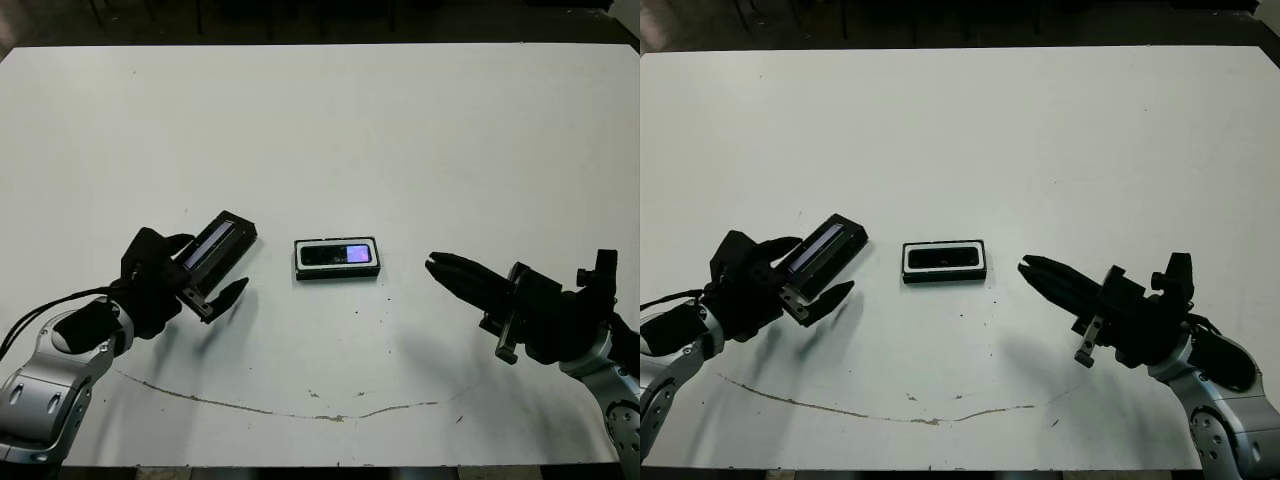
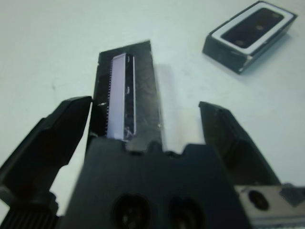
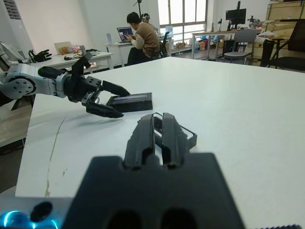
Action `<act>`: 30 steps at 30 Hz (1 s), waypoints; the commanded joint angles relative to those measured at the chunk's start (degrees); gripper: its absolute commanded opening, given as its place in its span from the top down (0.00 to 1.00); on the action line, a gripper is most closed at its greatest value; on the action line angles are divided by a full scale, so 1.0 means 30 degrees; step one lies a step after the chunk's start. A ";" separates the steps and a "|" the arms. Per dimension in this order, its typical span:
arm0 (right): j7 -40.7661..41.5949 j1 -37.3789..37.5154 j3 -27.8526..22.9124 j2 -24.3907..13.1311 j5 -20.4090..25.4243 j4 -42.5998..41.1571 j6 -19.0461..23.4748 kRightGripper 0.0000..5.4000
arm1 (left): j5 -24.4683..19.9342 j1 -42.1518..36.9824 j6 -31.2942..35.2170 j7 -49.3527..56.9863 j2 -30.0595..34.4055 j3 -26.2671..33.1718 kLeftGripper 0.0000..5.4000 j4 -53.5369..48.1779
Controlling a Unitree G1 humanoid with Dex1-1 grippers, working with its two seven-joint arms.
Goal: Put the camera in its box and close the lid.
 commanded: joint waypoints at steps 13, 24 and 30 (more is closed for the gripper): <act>0.0346 0.0085 -0.0011 -0.0040 -0.0727 0.0693 -0.1004 1.00 | 0.0759 0.0324 -0.0196 0.0789 -0.0521 -0.0251 0.00 0.0758; 0.0396 0.0141 -0.0092 -0.0331 -0.0163 0.0600 -0.0122 1.00 | 0.0531 0.0518 0.0799 0.1855 -0.1588 -0.0090 0.18 0.0616; 0.0302 0.0204 -0.0241 -0.0402 0.0037 0.0351 0.0090 1.00 | 0.0592 0.0034 0.0746 0.0724 -0.1016 -0.0559 0.39 0.1641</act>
